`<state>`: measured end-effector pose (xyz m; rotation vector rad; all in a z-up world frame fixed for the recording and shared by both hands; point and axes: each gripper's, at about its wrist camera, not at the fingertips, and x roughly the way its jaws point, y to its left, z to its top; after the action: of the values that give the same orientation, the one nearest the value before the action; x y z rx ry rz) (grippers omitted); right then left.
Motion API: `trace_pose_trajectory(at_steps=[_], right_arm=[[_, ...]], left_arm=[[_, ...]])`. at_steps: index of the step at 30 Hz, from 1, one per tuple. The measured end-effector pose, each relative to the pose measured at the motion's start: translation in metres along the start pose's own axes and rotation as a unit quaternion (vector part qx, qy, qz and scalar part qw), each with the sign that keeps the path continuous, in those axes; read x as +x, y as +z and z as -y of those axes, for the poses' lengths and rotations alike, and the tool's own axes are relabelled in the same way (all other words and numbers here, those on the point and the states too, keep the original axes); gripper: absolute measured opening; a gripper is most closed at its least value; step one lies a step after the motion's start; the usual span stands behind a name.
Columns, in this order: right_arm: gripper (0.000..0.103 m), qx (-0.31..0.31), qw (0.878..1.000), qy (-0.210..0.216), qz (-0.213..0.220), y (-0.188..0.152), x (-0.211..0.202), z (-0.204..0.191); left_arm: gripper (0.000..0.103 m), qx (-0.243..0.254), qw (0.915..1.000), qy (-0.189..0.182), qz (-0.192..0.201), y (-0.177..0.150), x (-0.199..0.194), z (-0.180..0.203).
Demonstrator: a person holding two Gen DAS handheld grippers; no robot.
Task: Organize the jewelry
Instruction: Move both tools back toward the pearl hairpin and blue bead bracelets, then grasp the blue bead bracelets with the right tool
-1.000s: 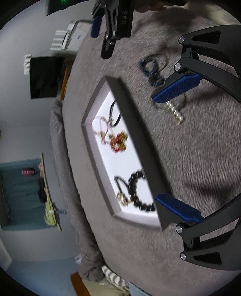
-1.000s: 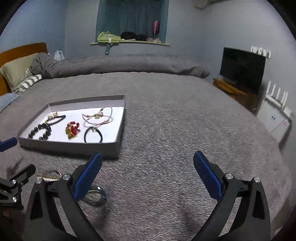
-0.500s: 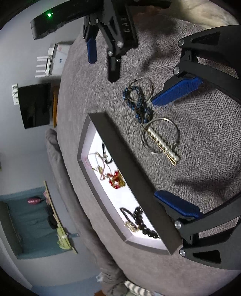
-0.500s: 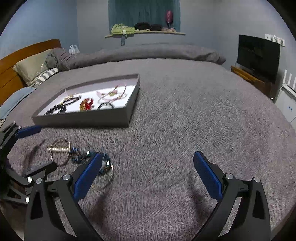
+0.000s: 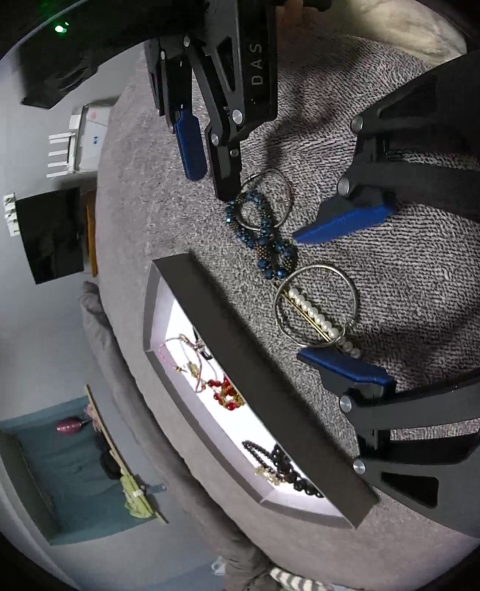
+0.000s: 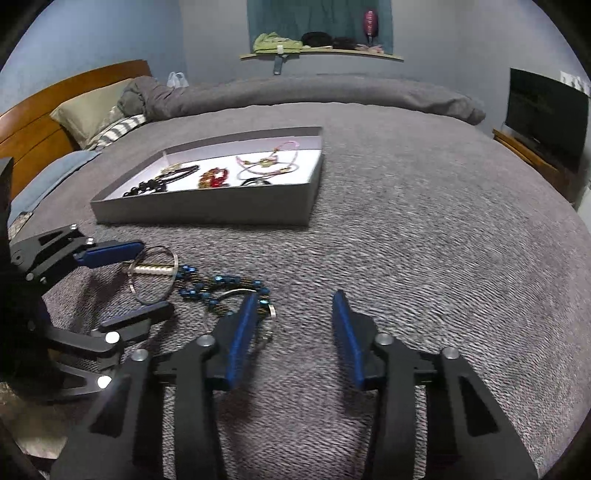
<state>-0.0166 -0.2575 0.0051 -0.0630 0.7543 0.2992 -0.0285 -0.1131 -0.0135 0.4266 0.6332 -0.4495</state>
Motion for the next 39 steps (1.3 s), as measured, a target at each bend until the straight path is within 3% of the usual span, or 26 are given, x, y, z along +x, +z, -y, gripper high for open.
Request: trace_pose_trajectory(at_steps=[2, 15, 23, 39], right_arm=[[0.033, -0.009, 1.000, 0.006, 0.002, 0.001, 0.001, -0.006], [0.024, -0.013, 1.000, 0.014, -0.011, 0.006, 0.019, -0.016], [0.009, -0.019, 1.000, 0.013, -0.015, 0.004, 0.021, -0.019], [0.007, -0.035, 0.999, 0.005, 0.035, 0.014, -0.008, -0.029]], left_arm=[[0.049, -0.006, 1.0000, 0.000, -0.003, 0.000, 0.001, -0.002], [0.049, -0.033, 0.9990, -0.024, 0.020, 0.000, -0.009, -0.014], [0.049, -0.035, 0.9989, -0.027, 0.018, 0.000, -0.009, -0.014], [0.049, -0.060, 0.9974, -0.030, 0.027, 0.003, -0.017, -0.026]])
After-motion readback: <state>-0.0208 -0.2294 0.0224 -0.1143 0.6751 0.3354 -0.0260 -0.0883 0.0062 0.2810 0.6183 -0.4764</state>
